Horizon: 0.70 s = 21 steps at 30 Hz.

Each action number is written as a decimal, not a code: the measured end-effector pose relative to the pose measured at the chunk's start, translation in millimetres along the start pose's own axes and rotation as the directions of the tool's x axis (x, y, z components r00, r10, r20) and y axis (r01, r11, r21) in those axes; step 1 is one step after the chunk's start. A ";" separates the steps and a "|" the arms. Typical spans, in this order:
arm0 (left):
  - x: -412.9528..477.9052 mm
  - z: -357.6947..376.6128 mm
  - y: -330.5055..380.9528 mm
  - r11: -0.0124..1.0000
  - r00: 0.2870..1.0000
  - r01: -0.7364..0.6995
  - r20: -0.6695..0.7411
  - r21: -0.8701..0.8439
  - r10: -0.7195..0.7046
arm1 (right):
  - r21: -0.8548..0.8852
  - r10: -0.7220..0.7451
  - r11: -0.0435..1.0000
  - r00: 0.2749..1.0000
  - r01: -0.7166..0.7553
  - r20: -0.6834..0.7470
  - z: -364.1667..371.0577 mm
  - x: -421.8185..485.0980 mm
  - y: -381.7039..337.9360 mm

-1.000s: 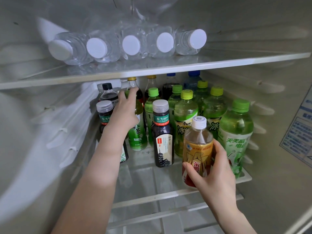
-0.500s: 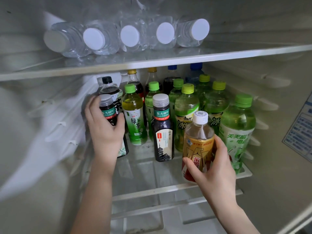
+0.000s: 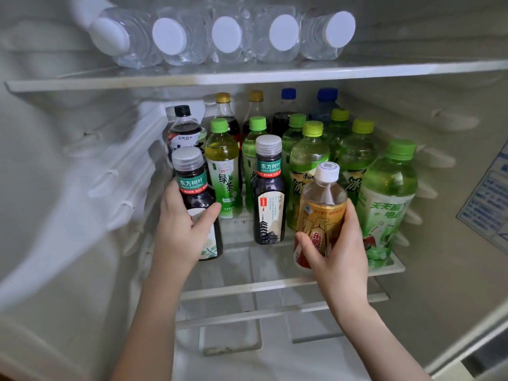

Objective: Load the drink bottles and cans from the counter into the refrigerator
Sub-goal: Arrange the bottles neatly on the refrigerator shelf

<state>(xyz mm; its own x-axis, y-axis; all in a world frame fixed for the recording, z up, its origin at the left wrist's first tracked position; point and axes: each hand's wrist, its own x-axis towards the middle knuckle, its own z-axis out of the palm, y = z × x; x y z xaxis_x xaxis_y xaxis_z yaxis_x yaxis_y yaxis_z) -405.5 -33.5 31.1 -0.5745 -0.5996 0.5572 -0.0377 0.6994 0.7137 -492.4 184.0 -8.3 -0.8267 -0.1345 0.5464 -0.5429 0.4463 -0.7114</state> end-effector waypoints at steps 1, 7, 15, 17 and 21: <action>-6.2 1.0 2.8 1.000 1.000 -0.001 0.007 0.000 0.001 | -0.013 -0.008 1.000 1.000 0.008 -0.004 -1.0 -1.7 -0.7; -21.0 14.0 16.7 0.999 0.999 0.016 0.052 -0.038 -0.014 | 0.001 -0.140 0.989 0.942 0.148 -0.303 -27.8 -4.6 0.1; -19.9 34.9 24.5 1.000 0.996 -0.017 0.088 -0.011 0.018 | -0.120 -0.061 0.993 0.933 0.019 -0.356 -60.9 52.0 9.8; -21.2 38.0 24.7 0.999 0.996 -0.012 0.089 -0.041 0.016 | -0.065 0.034 0.997 0.965 -0.052 -0.262 -62.3 57.1 12.1; -23.5 37.9 23.0 0.993 0.996 -0.007 0.086 -0.116 0.017 | -0.029 0.025 0.999 0.979 -0.031 -0.202 -64.8 54.7 13.6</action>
<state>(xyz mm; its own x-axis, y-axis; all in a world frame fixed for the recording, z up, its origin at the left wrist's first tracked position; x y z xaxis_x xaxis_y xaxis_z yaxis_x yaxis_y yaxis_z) -423.8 11.5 18.3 -0.6432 -0.5519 0.5307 0.0612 0.6539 0.7541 -535.4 240.1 40.6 -0.7929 0.0580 0.6066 -0.5124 0.4753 -0.7152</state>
